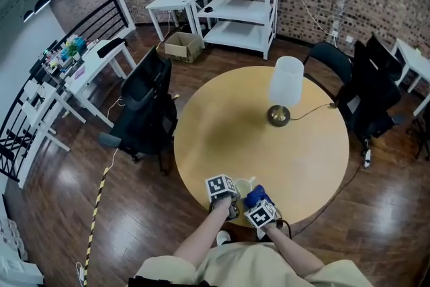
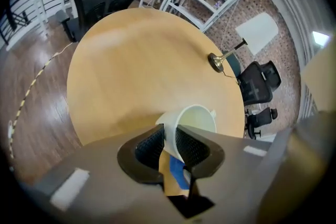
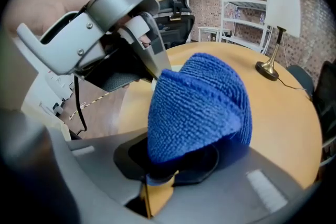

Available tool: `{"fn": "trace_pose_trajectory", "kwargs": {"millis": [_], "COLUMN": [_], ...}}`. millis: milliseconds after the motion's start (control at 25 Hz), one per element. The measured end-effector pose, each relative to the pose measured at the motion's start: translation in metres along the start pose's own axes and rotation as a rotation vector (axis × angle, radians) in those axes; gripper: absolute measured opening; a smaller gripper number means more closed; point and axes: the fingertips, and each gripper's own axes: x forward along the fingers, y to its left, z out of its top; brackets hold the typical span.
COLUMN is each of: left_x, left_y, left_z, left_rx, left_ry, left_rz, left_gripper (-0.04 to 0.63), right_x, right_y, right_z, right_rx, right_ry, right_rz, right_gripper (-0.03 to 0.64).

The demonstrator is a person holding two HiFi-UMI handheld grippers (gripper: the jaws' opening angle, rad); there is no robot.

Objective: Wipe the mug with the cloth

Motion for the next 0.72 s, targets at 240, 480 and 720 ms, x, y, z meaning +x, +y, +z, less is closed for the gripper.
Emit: {"fn": "trace_pose_trajectory", "kwargs": {"millis": [240, 480, 720], "left_x": [-0.002, -0.002, -0.008], "left_y": [0.001, -0.001, 0.004], "left_z": [-0.007, -0.012, -0.006], "left_rx": [-0.137, 0.062, 0.3], "left_ry": [-0.033, 0.013, 0.081], "left_rz": [-0.026, -0.089, -0.124], "left_gripper": [0.063, 0.105, 0.305], "right_x": [-0.001, -0.003, -0.007], "right_y": [0.005, 0.004, 0.004], "right_z": [0.002, -0.002, -0.003], "right_rx": [-0.001, 0.013, 0.012], "right_ry": [-0.011, -0.027, -0.046], "right_rz": [0.019, 0.038, 0.046], "right_gripper": [0.063, 0.063, 0.063]}}
